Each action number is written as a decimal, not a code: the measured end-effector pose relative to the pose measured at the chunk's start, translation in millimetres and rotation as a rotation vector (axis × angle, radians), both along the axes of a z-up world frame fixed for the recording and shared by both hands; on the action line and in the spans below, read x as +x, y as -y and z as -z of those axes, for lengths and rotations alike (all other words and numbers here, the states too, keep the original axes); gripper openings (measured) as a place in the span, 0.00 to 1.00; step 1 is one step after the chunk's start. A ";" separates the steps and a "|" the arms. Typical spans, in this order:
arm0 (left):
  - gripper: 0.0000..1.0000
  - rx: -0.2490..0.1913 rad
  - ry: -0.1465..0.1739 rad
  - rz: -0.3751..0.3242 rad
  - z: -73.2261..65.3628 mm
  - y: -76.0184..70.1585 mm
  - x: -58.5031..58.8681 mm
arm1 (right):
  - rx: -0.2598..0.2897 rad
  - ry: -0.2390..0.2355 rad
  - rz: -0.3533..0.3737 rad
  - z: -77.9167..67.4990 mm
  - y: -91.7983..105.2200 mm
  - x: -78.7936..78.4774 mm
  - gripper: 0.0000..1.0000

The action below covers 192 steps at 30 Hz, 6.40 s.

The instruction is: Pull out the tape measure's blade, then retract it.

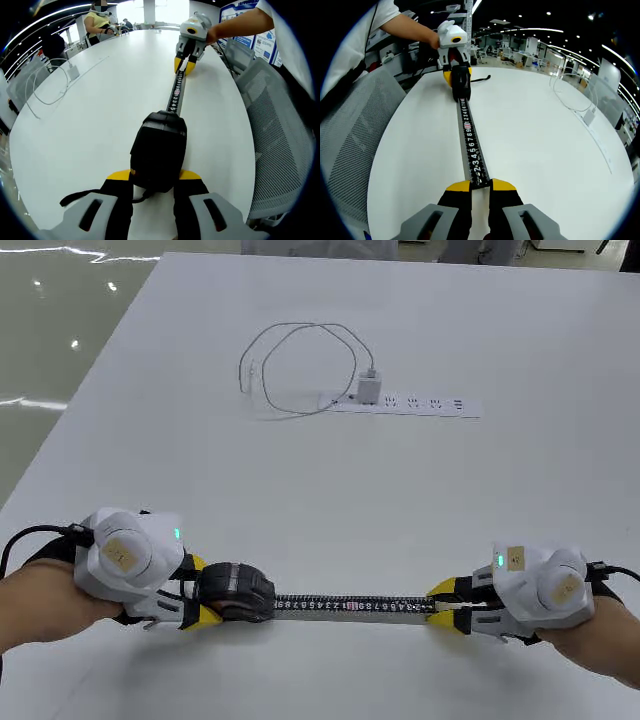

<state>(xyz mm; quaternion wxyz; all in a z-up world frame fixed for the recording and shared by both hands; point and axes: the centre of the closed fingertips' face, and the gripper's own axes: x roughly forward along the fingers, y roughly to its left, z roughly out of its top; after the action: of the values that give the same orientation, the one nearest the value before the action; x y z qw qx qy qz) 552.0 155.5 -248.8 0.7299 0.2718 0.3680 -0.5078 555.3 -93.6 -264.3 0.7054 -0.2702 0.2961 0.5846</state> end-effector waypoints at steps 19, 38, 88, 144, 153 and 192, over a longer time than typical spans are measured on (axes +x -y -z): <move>0.26 0.001 0.001 -0.001 -0.1 0.3 0.1 | -0.024 -0.009 0.010 -0.1 17.0 -1.4 0.07; 0.26 0.002 0.000 0.004 -0.1 0.7 0.2 | -0.057 -0.013 0.015 -0.6 37.1 -0.5 0.07; 0.28 0.011 0.012 -0.009 -3.5 4.8 -0.8 | -0.163 -0.025 -0.007 2.5 42.4 0.4 0.11; 0.52 -0.204 0.124 -0.314 -45.4 -15.3 -4.7 | 0.053 0.016 0.332 -36.3 25.6 -8.2 0.45; 0.56 -0.248 0.136 -0.368 -52.2 -18.0 -16.1 | 0.048 0.038 0.370 -41.6 28.0 -17.5 0.54; 0.96 -0.320 0.174 -0.570 -59.3 -36.1 -78.2 | 0.112 0.019 0.468 -53.5 38.0 -74.2 0.86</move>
<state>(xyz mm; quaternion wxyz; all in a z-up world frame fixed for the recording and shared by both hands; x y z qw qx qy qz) 473.8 191.6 -189.5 0.9047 0.0821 0.2810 -0.3094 481.1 -131.6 -210.8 0.8383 -0.1603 0.3110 0.4181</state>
